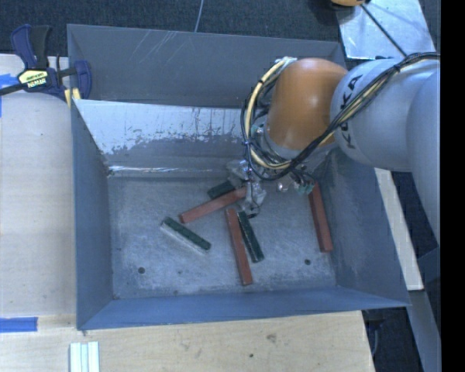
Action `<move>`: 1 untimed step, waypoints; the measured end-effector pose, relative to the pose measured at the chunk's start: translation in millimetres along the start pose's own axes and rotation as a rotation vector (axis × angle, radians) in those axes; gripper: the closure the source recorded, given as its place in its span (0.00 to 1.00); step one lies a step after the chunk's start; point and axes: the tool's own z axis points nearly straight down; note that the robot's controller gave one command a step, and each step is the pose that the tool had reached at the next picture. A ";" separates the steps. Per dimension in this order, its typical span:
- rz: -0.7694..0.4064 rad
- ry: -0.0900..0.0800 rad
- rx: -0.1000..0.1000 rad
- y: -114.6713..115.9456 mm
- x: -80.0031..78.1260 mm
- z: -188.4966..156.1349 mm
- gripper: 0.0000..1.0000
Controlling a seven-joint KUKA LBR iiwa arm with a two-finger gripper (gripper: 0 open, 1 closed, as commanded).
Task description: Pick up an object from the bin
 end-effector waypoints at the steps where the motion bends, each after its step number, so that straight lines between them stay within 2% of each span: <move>1: 0.000 0.000 0.000 0.0 0.0 0.0 1.00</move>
Offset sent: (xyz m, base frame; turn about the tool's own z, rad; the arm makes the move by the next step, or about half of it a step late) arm -0.0243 -0.0448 0.1489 -0.1223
